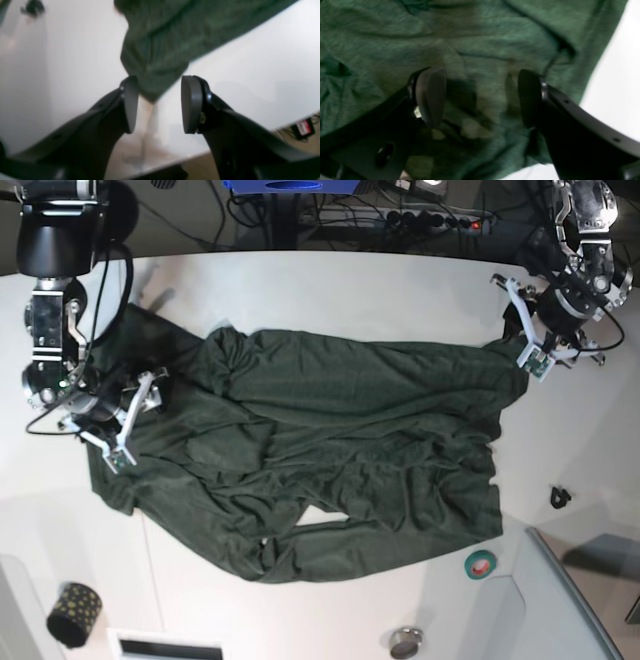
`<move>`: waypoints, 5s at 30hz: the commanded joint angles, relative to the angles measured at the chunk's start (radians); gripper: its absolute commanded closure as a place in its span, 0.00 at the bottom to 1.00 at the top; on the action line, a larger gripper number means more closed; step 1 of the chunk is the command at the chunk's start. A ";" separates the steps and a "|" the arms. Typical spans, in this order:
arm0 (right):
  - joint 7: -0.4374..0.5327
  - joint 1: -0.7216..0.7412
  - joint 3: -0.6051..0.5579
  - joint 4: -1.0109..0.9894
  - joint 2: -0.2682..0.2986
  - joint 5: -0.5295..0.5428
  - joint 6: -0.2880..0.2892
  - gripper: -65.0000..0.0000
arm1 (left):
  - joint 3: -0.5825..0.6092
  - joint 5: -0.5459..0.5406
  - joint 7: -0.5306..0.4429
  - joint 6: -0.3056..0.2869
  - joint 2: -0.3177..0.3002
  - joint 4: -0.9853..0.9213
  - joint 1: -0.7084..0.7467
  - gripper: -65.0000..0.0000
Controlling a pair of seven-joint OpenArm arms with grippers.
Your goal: Layout the t-shirt on the table in an organized manner, then fold the t-shirt properly
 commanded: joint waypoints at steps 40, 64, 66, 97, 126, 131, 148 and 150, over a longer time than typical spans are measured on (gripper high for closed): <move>-0.235 -0.028 -0.068 0.279 -0.018 0.014 0.000 0.84 | -0.184 -0.162 -0.021 0.007 -0.015 -0.136 0.045 0.59; -0.129 0.014 -0.067 0.041 -0.033 0.016 0.000 0.98 | -0.181 -0.162 -0.021 0.007 -0.014 -0.138 0.059 0.59; -0.130 -0.003 -0.067 0.085 -0.033 0.014 0.000 0.99 | -0.181 -0.162 -0.021 0.007 -0.014 -0.138 0.059 0.59; -0.290 0.185 -0.141 0.193 -0.079 0.016 -0.006 0.42 | -0.183 -0.173 -0.022 0.007 -0.014 -0.136 0.107 0.59; -0.288 -0.023 0.883 -0.036 -0.230 0.435 -0.010 0.41 | -0.355 -0.540 -0.014 -0.025 0.045 -0.236 0.121 0.57; -0.233 0.017 0.884 -0.153 -0.188 0.435 -0.010 0.41 | -0.378 -0.606 -0.013 -0.025 0.037 -0.334 0.134 0.51; -0.248 -0.006 0.889 -0.232 -0.183 0.436 -0.010 0.42 | -0.376 -0.606 -0.013 -0.025 0.066 -0.342 0.127 0.19; -0.248 -0.046 0.932 -0.119 -0.222 0.430 -0.037 0.42 | -0.378 -0.606 -0.013 -0.025 0.065 -0.342 0.127 0.19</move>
